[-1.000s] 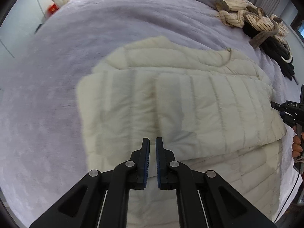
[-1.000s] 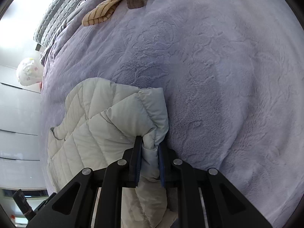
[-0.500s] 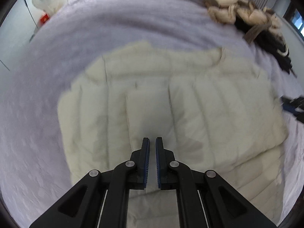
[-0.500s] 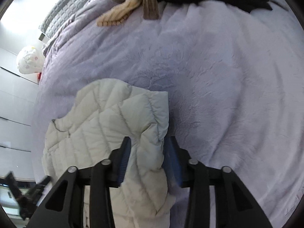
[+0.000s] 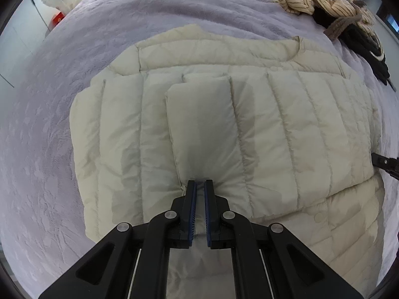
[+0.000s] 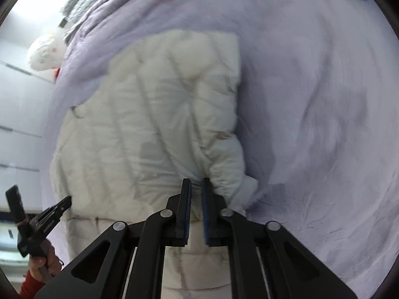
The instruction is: Fold large clothes
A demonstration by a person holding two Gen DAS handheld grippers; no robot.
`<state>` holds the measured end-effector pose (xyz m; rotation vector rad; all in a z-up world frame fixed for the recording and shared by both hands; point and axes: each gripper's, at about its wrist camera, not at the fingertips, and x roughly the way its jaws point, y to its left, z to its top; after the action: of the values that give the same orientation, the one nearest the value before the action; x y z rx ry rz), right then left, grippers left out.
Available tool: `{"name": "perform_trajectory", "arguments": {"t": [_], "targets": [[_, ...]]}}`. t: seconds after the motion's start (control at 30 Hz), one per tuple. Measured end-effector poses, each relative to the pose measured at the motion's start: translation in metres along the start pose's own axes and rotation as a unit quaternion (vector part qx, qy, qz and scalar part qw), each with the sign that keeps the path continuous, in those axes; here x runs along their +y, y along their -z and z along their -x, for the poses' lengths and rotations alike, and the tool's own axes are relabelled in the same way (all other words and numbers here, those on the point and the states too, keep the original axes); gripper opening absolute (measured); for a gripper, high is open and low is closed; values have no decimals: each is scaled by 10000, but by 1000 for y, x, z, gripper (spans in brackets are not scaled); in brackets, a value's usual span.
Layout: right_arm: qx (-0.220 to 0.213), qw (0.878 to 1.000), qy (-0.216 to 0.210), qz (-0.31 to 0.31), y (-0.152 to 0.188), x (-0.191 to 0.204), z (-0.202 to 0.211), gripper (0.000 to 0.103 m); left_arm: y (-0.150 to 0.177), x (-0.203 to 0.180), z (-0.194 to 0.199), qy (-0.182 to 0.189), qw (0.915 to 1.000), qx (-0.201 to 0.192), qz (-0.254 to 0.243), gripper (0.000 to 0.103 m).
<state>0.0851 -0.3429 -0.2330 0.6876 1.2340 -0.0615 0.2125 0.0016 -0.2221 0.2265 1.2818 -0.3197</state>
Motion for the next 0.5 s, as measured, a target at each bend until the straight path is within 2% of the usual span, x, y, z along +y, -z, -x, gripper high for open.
{"name": "perform_trajectory", "arguments": {"t": [0.13, 0.23, 0.4, 0.5], "targets": [[-14, 10000, 14, -41, -2, -5, -1, 6, 8, -5, 2, -160, 9997, -13, -182, 8], [-45, 9998, 130, 123, -2, 3, 7, 6, 10, -2, 12, -165, 9998, -50, -60, 8], [-96, 9998, 72, 169, -2, 8, 24, 6, 11, 10, 28, -224, 9995, -102, 184, 8], [-82, 9998, 65, 149, 1, 9, 30, 10, 15, 13, 34, -345, 9991, -133, 195, 8]]}}
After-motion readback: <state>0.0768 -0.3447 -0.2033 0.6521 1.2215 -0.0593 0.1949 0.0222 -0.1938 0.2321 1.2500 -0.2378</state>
